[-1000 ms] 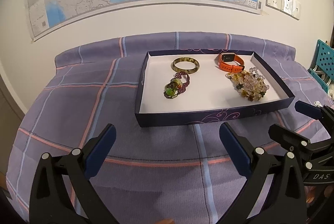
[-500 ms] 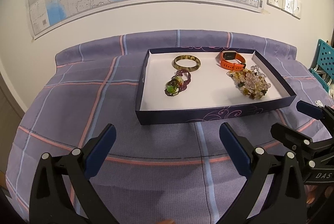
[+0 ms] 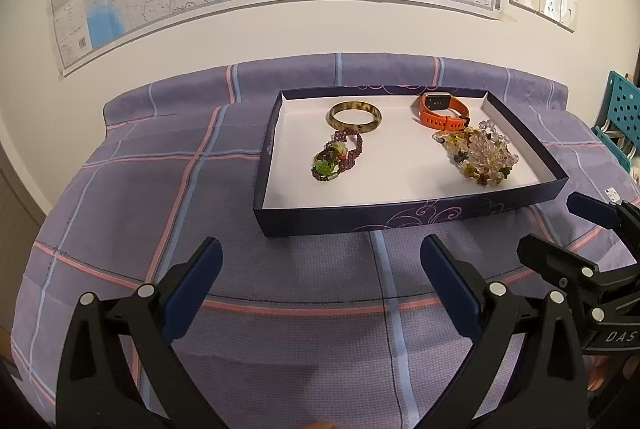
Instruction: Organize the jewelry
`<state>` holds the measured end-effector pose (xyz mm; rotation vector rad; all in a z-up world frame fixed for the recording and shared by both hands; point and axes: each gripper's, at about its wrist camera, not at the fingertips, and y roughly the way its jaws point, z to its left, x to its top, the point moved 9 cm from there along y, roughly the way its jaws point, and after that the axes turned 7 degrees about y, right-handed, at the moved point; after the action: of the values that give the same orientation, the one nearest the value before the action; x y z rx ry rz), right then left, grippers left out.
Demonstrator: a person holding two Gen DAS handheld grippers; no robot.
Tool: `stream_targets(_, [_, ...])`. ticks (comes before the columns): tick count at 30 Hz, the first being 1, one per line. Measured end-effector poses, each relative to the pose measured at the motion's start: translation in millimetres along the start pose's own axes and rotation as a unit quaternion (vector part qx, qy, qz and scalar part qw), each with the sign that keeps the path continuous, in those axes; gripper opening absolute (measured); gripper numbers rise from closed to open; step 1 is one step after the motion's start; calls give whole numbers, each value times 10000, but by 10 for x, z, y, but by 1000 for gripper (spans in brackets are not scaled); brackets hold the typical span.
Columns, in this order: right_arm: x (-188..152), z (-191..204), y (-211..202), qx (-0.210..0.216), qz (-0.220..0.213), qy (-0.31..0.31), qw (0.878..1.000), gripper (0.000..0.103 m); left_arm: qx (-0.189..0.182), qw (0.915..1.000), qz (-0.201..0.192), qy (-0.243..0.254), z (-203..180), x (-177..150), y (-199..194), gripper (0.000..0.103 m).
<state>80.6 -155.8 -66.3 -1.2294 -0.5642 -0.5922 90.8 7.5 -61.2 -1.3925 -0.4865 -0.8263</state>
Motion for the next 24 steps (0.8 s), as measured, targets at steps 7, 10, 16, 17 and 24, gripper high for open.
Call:
stream_targets(7, [-12, -12, 6, 4, 19, 47, 10000, 96, -11, 10000, 9, 6, -12, -6, 8, 98])
stream_targets(10, [-19, -16, 11, 10, 34, 63, 10000, 96, 2, 10000, 22, 17, -16, -12, 17, 97])
stream_targets(16, [-17, -34, 15, 35, 36, 80, 10000, 96, 1, 10000, 23, 12, -21, -7, 22, 97])
stream_targets(17, [-18, -36, 16, 29, 36, 81, 10000, 96, 1, 10000, 24, 15, -22, -7, 24, 97])
stream_targets(24, [-16, -40, 21, 24, 24, 94, 10000, 96, 9, 10000, 22, 19, -27, -8, 25, 98])
